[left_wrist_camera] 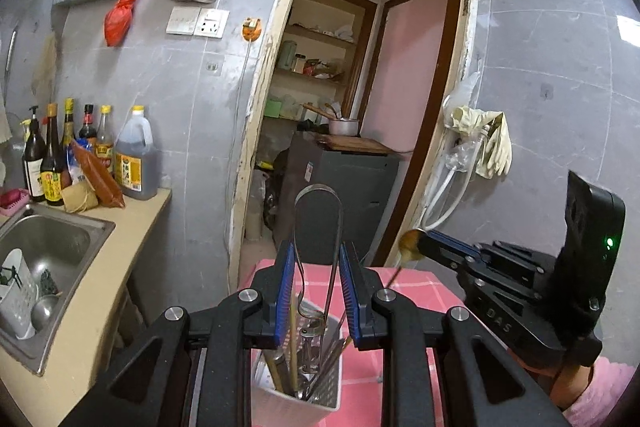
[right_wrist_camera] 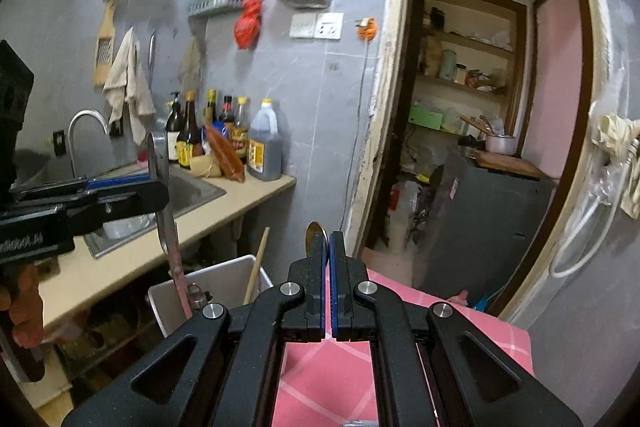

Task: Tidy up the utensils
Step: 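Carry the tongs and spoon into the white holder and open both tools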

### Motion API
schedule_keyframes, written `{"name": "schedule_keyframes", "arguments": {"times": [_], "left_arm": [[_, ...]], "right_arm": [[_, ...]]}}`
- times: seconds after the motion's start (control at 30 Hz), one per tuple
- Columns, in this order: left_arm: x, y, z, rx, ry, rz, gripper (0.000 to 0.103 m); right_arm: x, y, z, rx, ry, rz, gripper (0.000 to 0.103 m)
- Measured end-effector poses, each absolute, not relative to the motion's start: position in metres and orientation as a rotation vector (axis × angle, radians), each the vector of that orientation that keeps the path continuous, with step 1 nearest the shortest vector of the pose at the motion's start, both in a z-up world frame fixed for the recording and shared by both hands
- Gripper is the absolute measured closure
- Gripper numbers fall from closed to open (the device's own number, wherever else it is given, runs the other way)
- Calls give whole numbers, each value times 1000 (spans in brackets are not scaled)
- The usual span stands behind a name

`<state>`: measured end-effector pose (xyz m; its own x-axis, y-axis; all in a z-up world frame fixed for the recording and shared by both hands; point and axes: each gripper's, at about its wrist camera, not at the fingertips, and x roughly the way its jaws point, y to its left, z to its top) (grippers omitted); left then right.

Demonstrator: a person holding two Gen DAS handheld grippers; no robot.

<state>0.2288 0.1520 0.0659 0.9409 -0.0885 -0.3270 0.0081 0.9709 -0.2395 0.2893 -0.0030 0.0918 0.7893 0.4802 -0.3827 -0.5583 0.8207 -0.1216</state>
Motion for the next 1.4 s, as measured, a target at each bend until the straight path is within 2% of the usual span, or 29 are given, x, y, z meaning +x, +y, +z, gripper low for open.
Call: {"name": "schedule_keyframes", "arguments": {"times": [0.43, 0.87, 0.97, 1.07, 1.13, 1.2, 1.33, 1.4], "left_arm": [[229, 148, 24, -205, 409, -31, 81], [231, 153, 7, -276, 498, -45, 81], [231, 152, 5, -289, 505, -46, 79], [229, 150, 6, -296, 494, -45, 72], [228, 148, 9, -299, 477, -39, 63], [226, 145, 12, -300, 456, -35, 57], [227, 130, 23, -270, 409, -27, 48], [228, 120, 27, -252, 385, -27, 37]], "right_arm": [[299, 9, 59, -240, 431, 619, 101], [315, -14, 28, -34, 546, 734, 98], [316, -19, 22, 0, 557, 740, 98], [314, -28, 23, 26, 543, 726, 97], [309, -40, 25, 40, 512, 694, 91], [303, -54, 29, 62, 477, 662, 74], [293, -84, 40, 83, 407, 578, 68], [291, -98, 47, 91, 381, 544, 57]]}}
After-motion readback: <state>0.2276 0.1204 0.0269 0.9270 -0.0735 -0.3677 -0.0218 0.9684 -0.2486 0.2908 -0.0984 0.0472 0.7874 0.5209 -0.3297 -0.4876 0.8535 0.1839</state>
